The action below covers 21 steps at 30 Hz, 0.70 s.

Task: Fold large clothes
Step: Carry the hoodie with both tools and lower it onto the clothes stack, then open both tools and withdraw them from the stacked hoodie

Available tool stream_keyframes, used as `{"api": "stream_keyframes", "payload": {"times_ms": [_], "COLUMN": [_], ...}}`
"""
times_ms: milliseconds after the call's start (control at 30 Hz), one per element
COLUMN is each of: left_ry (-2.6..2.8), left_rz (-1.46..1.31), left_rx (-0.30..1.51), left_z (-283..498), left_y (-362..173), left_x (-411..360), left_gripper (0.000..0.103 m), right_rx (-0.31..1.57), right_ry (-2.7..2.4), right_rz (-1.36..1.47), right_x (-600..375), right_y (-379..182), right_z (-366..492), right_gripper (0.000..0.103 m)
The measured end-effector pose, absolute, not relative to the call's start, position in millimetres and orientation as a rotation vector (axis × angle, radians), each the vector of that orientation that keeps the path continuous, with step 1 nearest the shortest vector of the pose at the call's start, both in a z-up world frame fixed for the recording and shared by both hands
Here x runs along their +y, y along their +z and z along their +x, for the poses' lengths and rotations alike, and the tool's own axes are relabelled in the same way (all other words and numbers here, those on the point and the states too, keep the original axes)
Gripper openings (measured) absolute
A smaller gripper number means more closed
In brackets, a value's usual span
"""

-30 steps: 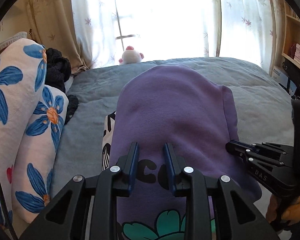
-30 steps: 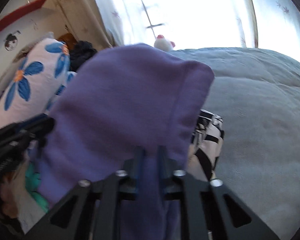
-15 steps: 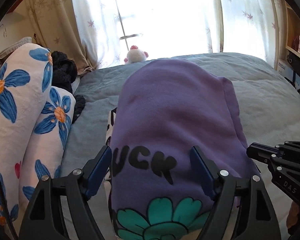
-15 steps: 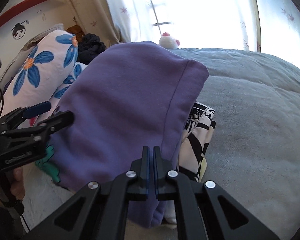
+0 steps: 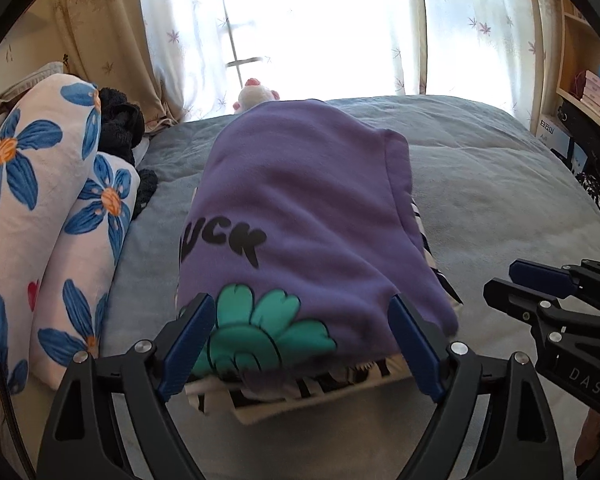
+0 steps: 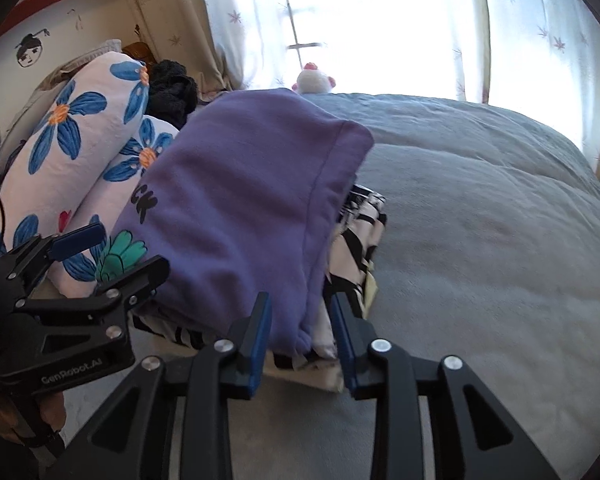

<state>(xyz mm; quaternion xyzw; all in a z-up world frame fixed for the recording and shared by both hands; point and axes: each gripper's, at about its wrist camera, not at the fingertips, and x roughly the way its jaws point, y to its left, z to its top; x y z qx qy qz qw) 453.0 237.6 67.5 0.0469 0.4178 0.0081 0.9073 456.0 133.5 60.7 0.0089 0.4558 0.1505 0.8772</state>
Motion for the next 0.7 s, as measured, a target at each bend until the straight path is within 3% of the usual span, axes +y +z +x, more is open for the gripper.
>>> {"api": "stream_keyframes", "payload": {"times_ms": [467,567,700], "left_ry": [-0.048,-0.079,-0.120], "left_rz": [-0.032,-0.042,-0.037], "left_rx": [0.852,0.823,0.799], "left_z": [318,272,216], "left_y": [161,184,206], "left_x": [206,192,173], "left_gripper": [0.087,0.088,0.088], "right_rx": [0.900,0.861,0.823], "right_ry": [0.349,0.370,0.399], "right_rz": [0.017,0.009,0.016], "right_x": [63,45,16], "right_y": [165,191,218], "right_z": [328,287,234], "right_gripper": [0.036,0.046,0.048]}}
